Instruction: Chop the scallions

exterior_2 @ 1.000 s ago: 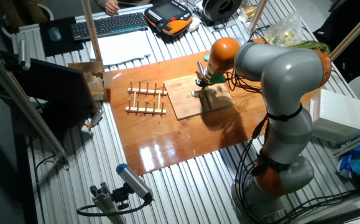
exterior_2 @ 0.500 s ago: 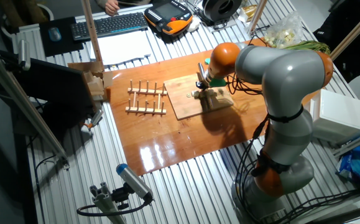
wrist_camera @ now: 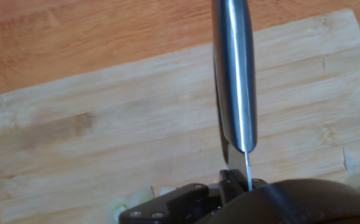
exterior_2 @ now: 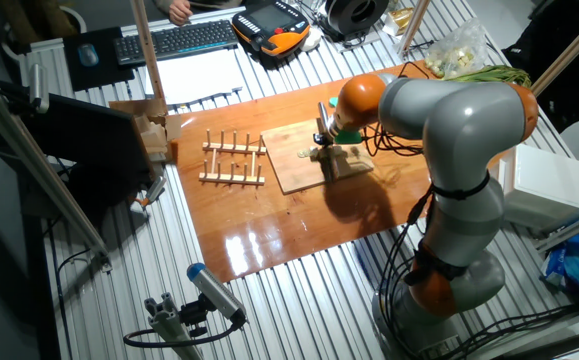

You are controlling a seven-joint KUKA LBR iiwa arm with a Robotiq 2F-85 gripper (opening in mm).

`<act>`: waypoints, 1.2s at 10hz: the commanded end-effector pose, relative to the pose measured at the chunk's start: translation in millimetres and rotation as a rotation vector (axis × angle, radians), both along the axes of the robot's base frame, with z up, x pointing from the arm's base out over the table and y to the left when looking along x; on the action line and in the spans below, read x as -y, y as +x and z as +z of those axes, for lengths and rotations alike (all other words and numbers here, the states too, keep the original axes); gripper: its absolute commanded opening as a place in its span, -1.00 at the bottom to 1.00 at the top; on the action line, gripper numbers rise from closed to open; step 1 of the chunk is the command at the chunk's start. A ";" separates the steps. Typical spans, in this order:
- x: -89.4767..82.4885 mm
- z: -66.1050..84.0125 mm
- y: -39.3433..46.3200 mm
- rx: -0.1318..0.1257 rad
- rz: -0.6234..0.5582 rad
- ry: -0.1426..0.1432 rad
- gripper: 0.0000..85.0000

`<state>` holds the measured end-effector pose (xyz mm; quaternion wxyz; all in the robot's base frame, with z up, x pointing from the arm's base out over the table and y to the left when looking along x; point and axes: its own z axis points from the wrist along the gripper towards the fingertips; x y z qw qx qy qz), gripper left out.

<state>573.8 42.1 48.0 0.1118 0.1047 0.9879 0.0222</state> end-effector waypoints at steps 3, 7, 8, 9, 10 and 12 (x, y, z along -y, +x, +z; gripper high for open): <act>0.8 1.8 7.5 -0.002 -0.011 -0.027 -1.00; 13.1 9.4 29.3 0.001 0.004 -0.035 -1.00; 12.4 11.5 32.3 0.001 0.001 -0.027 -1.00; 10.4 10.7 30.4 0.004 -0.010 -0.015 -1.00; 5.7 10.7 27.2 0.001 -0.026 0.013 -1.00; 2.1 23.7 25.7 -0.031 -0.022 0.017 -1.00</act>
